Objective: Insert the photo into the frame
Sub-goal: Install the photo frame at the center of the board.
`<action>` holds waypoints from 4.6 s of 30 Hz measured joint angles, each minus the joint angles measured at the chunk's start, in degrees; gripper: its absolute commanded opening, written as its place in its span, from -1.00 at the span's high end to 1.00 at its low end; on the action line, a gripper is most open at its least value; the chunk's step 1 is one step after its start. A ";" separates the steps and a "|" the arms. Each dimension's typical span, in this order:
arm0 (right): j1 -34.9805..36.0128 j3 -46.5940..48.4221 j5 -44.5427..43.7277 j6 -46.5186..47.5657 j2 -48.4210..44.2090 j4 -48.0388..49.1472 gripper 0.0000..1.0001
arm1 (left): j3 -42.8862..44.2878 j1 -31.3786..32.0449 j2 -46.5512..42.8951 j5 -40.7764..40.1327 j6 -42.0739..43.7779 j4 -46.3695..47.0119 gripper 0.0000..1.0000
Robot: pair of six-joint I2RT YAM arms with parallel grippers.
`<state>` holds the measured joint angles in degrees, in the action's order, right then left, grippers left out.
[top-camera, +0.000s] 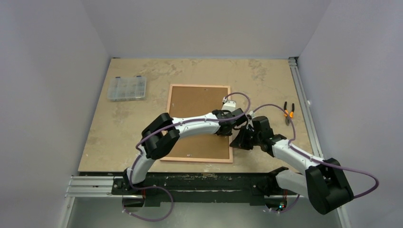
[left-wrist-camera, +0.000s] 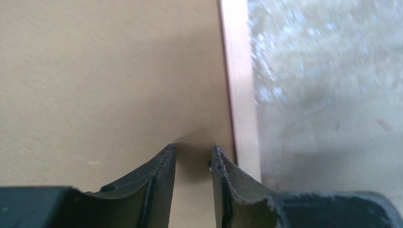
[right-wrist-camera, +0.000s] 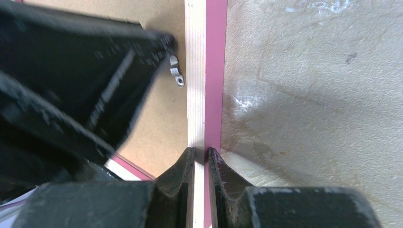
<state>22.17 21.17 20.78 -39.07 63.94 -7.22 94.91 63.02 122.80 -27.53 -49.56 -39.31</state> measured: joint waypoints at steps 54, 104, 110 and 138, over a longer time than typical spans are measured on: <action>-0.02 17.25 -6.80 5.73 19.74 -1.99 1.00 | 11.39 -15.54 4.92 17.57 25.29 8.35 -0.18; -0.39 10.25 -5.22 5.35 14.82 4.24 1.00 | 42.93 -14.23 23.67 4.72 13.25 -15.04 -0.10; -0.63 10.40 -4.68 5.66 15.19 4.31 1.00 | 43.21 -16.06 24.04 7.10 11.15 -13.55 -0.07; -0.13 11.76 -2.36 6.51 14.58 -0.79 0.08 | -9.16 -20.92 -17.33 17.11 11.23 13.75 -0.38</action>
<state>22.04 32.93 18.41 -32.56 78.52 -8.01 85.76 42.11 105.47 -10.41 -38.33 -25.56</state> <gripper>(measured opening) 0.370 0.681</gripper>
